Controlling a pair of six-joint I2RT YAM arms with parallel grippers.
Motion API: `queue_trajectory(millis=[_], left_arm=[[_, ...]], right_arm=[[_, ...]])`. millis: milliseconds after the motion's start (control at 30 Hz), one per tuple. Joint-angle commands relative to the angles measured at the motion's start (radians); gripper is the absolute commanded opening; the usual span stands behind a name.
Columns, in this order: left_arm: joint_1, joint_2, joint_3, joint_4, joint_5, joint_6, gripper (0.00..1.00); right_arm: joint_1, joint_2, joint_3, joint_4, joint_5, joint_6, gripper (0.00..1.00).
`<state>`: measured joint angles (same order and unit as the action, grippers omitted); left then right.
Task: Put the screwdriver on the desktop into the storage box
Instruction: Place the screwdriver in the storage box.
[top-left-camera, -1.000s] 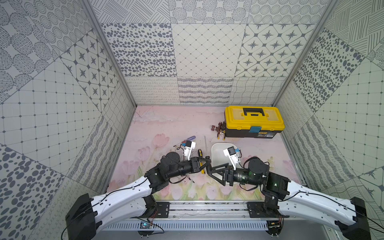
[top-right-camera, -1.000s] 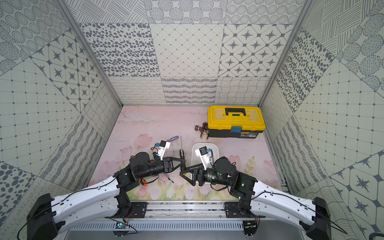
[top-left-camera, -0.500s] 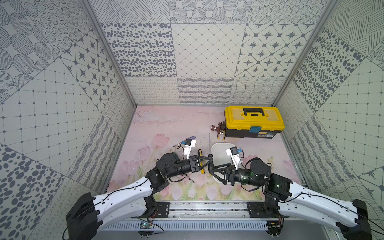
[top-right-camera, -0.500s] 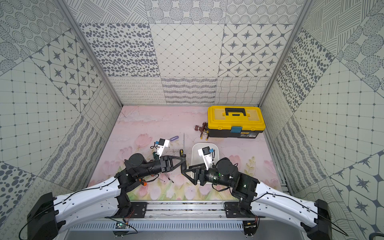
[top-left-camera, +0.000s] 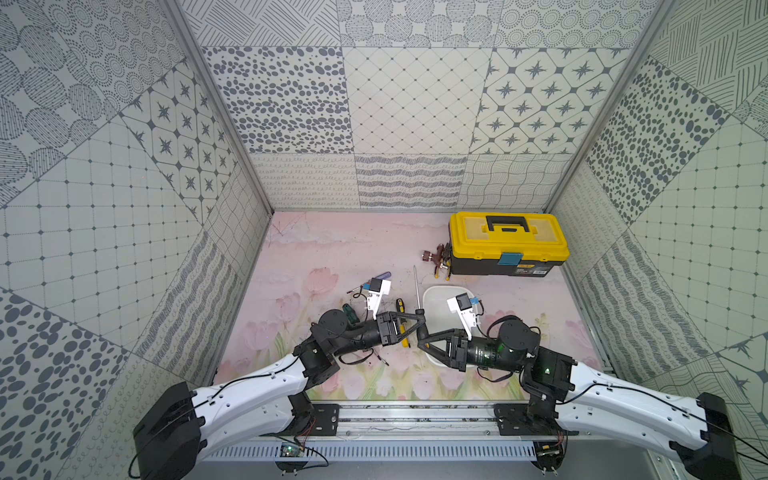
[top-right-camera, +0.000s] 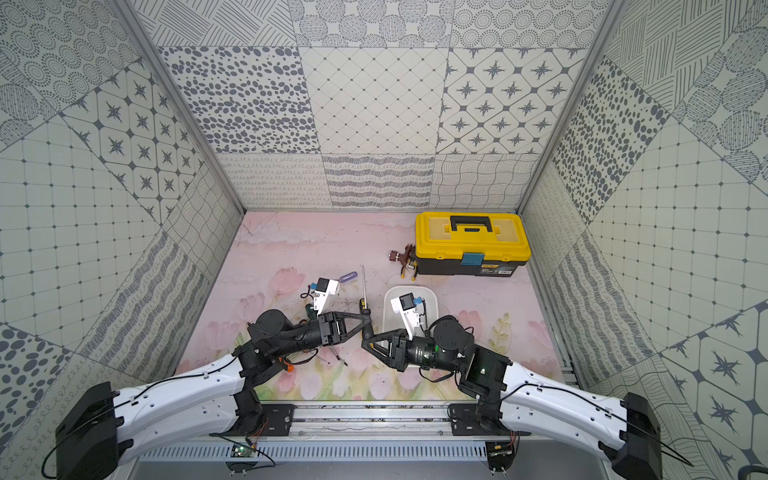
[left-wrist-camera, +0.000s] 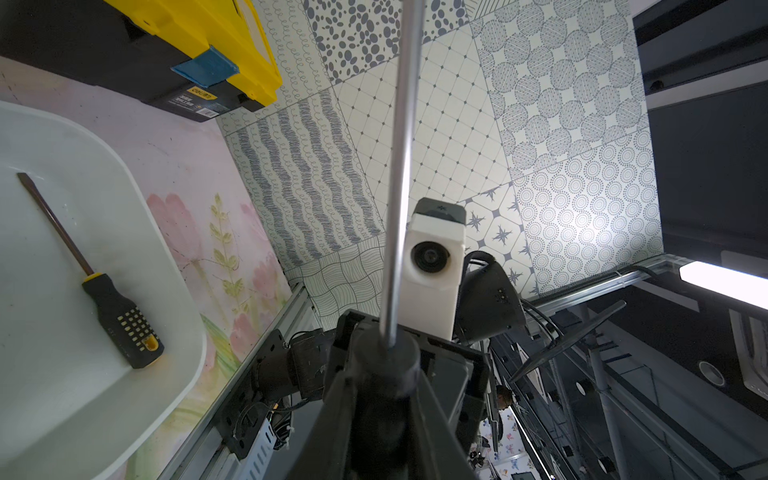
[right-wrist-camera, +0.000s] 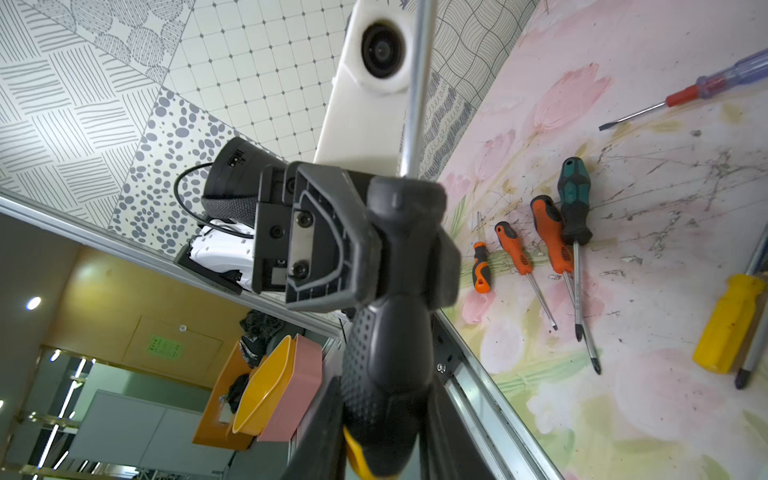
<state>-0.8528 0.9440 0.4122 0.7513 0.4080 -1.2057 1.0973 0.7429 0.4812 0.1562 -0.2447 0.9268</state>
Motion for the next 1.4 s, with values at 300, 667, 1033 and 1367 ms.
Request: queue_trajectory(millis=[300,667,1033,1367], left_arm=[[0.001,-0.031,0.149,-0.545,-0.183,0.198,0.69],[0.001,0.157,0.286,-0.769,-0.213,0.257,0.49],[0.001,0.243,0.309,-0.790,-0.176,0.257,0.50],[0.001,0.247,0.300,-0.780,-0.182,0.234,0.00]], right_arm=[[0.001,0.046,0.154,-0.367,0.193,-0.099,0.00],[0.066,0.233,0.275,-0.565,0.346,-0.140,0.00],[0.085,0.221,0.267,-0.535,0.341,-0.149,0.00],[0.085,0.188,0.249,-0.520,0.344,-0.139,0.00]])
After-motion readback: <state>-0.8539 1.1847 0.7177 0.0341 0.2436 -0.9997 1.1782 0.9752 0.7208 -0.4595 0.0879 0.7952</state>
